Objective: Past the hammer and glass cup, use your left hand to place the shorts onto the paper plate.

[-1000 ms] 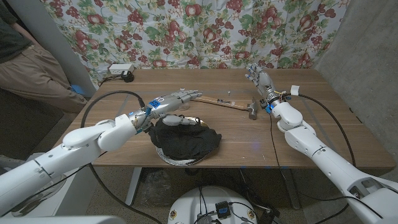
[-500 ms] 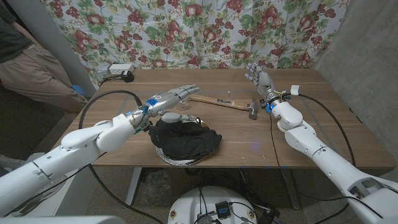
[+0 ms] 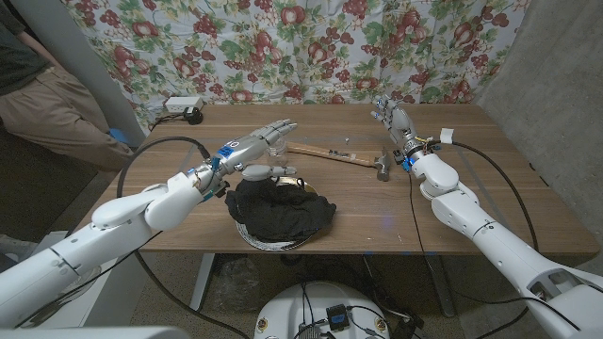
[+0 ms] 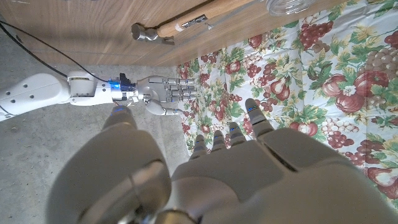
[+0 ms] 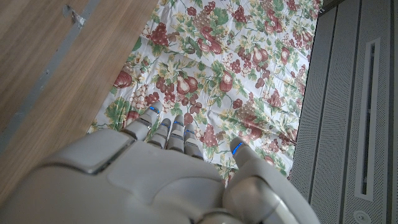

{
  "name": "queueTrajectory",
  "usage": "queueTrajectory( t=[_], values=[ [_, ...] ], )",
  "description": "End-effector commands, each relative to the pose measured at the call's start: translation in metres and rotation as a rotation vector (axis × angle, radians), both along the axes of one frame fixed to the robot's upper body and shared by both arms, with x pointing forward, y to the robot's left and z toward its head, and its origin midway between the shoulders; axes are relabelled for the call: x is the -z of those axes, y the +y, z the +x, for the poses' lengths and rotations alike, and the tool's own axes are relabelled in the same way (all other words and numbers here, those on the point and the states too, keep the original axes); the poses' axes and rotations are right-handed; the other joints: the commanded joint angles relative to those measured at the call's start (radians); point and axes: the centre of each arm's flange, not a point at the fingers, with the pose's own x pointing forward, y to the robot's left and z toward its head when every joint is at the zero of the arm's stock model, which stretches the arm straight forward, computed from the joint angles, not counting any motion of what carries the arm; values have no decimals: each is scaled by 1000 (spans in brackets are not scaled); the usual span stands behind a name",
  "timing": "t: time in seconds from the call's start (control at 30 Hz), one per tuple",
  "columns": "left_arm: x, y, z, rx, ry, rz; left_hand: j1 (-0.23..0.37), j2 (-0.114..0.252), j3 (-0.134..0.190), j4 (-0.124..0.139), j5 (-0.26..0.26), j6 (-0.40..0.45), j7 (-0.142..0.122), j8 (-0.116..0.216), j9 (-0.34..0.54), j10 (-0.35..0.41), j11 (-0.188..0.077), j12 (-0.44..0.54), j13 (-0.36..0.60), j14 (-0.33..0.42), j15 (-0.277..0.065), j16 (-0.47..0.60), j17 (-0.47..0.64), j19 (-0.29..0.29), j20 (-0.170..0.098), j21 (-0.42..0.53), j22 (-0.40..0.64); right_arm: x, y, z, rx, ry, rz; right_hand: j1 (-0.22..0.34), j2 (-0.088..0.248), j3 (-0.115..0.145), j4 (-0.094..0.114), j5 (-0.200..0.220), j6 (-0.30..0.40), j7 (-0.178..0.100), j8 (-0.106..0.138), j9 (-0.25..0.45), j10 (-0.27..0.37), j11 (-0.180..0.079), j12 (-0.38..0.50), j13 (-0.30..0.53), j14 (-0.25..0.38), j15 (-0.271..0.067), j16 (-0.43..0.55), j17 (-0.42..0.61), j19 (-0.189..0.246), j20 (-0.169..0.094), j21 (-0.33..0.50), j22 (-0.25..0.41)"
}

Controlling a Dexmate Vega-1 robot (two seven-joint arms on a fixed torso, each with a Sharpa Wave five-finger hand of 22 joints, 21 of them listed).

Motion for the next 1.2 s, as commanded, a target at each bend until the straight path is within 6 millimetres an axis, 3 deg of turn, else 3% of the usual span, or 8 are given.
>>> queueTrajectory(
  t=[0.03, 0.77, 1.2],
  values=[
    [-6, 6, 3, 25, -19, -66, -18, 1, -1, 11, 5, -11, -1, 5, 0, -16, -1, 4, 0, -15, 3, 1, 3, -11, 1, -6, 2, -2, 0, 1, 3, 1, -4, -3, 32, 3, 0, 3, 3, 1, 1, 3, 4, 2, 2, 3, 7, -1, 1, -1, -3, -45, 0, 2],
    [-21, 20, 21, 98, -7, -103, -53, 12, -17, 32, 12, -39, 0, 3, -1, -54, 7, 3, -1, -35, 7, 3, 1, -28, 0, -41, 3, -5, 2, -2, 43, 0, -3, -4, 27, 1, -1, 3, 4, 4, 2, 3, 3, 3, 2, 3, 8, -1, 1, -1, -2, -44, 1, 2],
    [-23, 27, 23, 136, -4, -93, -58, 13, -21, 34, 14, -40, 2, 6, -1, -58, 8, 5, -1, -35, 5, 5, 1, -28, -1, -49, 3, 2, -2, -14, 88, -3, 10, -6, 24, -1, 0, 3, 4, 5, 1, 3, 3, 6, 2, 3, 9, 1, 1, -1, -1, -43, 2, 2]
  ],
)
